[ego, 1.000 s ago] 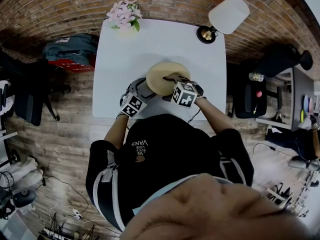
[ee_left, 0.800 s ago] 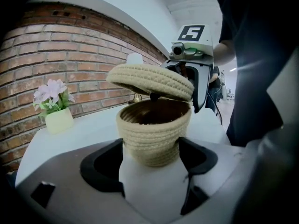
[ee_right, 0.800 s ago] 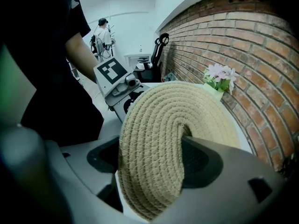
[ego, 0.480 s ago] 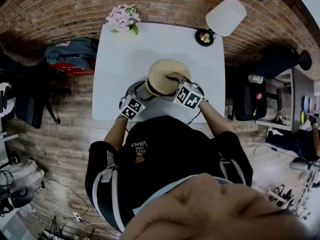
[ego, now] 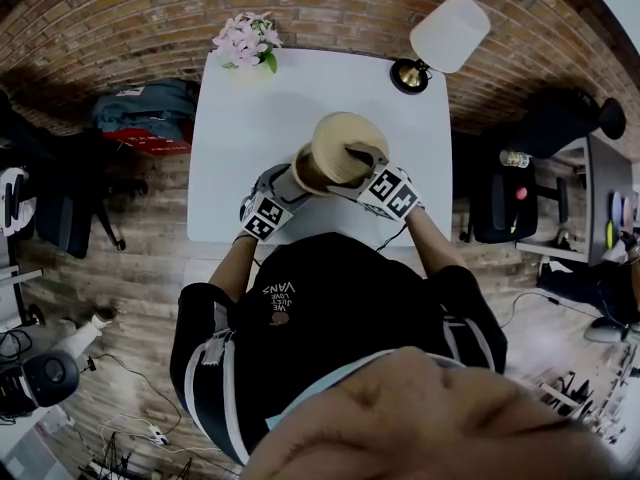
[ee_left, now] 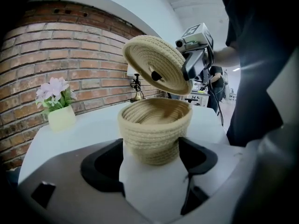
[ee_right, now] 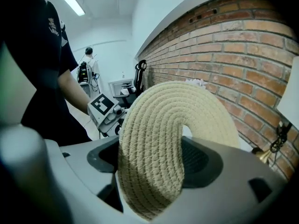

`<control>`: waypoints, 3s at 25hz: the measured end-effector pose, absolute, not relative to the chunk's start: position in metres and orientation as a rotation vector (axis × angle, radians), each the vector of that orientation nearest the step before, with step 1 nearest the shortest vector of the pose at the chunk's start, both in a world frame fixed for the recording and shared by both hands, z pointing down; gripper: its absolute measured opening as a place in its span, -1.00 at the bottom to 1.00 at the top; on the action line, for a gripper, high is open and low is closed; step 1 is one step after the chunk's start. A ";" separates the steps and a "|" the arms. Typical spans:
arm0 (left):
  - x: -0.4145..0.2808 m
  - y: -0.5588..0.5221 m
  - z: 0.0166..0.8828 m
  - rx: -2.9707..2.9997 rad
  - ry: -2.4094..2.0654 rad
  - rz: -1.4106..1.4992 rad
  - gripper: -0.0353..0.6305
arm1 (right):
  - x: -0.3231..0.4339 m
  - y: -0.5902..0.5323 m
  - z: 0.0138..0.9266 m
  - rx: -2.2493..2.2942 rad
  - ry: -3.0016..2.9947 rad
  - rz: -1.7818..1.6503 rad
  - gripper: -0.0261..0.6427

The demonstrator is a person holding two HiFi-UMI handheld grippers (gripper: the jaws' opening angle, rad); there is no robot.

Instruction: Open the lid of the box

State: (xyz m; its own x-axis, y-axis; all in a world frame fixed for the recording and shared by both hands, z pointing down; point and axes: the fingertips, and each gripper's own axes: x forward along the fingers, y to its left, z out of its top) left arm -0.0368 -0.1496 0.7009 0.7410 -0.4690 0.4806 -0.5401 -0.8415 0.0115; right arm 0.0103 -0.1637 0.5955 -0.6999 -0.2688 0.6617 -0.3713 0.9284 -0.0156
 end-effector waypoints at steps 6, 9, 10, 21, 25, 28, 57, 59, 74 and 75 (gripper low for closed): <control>-0.042 -0.150 0.697 2.776 -0.836 0.713 0.20 | 0.019 -0.172 0.585 0.538 -2.459 0.306 0.14; -0.043 -0.147 0.683 2.780 -0.841 0.720 0.20 | 0.024 -0.175 0.580 0.581 -2.495 0.347 0.14; -0.044 -0.146 0.677 2.786 -0.844 0.722 0.20 | 0.025 -0.175 0.578 0.594 -2.505 0.354 0.14; -0.052 -0.146 0.627 2.834 -0.961 0.635 0.20 | 0.046 -0.184 0.552 0.768 -2.635 0.499 0.14; -0.052 -0.151 0.600 2.839 -1.036 0.529 0.20 | 0.053 -0.185 0.545 0.808 -2.667 0.538 0.14; -0.053 -0.157 0.585 2.815 -1.091 0.434 0.20 | 0.062 -0.184 0.542 0.846 -2.685 0.559 0.14; -0.054 -0.159 0.503 2.827 -1.323 0.131 -0.83 | 0.096 -0.180 0.519 1.027 -2.761 0.597 0.14; -0.055 -0.158 0.504 2.816 -1.326 0.127 -0.86 | 0.097 -0.178 0.520 1.032 -2.759 0.602 0.14; -0.058 -0.151 0.489 2.808 -1.379 0.086 -0.86 | 0.097 -0.174 0.519 1.047 -2.767 0.604 0.14; -0.059 -0.150 0.488 2.810 -1.380 0.087 -0.86 | 0.097 -0.174 0.519 1.048 -2.767 0.603 0.14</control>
State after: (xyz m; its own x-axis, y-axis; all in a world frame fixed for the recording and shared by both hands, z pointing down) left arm -0.0587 -0.1503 0.4880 0.6101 -0.7905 0.0544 -0.7910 -0.6116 -0.0156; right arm 0.0966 -0.1737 0.5187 -0.7527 -0.6092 0.2497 -0.6578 0.6807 -0.3224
